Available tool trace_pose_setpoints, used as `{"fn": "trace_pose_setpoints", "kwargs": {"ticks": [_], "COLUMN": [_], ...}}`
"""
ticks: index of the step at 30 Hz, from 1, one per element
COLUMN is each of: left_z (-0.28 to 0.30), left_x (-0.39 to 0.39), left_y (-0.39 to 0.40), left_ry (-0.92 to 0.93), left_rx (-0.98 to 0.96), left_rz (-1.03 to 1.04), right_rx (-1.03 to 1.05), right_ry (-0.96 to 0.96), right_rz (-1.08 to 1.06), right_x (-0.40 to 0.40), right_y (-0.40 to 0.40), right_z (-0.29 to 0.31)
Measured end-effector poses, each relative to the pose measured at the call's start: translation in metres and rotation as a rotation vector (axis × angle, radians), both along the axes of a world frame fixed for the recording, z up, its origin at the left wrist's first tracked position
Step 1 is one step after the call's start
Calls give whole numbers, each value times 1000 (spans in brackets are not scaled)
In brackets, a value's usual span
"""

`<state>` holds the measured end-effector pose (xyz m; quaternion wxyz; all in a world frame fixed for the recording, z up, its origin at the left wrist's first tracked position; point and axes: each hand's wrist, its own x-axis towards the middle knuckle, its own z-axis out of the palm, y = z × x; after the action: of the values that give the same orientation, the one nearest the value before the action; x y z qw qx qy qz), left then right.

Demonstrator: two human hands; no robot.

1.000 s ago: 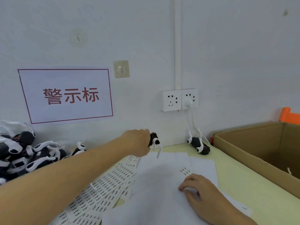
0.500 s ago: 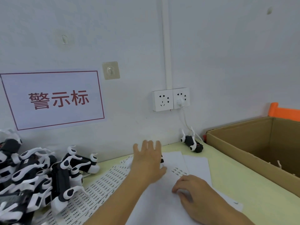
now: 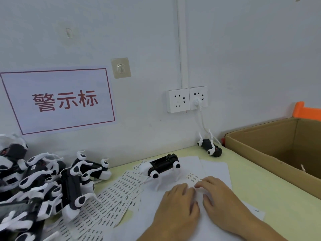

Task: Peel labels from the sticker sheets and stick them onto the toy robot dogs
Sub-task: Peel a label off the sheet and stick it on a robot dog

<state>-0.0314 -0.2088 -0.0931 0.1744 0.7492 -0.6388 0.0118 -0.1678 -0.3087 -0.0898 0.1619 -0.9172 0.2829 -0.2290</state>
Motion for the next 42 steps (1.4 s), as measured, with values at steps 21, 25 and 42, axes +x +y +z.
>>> {"fn": "trace_pose_setpoints", "kwargs": {"ticks": [21, 25, 42], "left_z": [24, 16, 5], "left_x": [27, 28, 27], "left_y": [34, 29, 21], "left_ry": [730, 656, 321], "left_rx": [-212, -354, -361], "left_rz": [72, 44, -11], "right_rx": [47, 124, 172], "right_ry": [15, -22, 180], "right_rz": [-81, -81, 121], "right_x": [-6, 1, 31], "right_y": [-17, -17, 0], "right_z": [8, 16, 36]}}
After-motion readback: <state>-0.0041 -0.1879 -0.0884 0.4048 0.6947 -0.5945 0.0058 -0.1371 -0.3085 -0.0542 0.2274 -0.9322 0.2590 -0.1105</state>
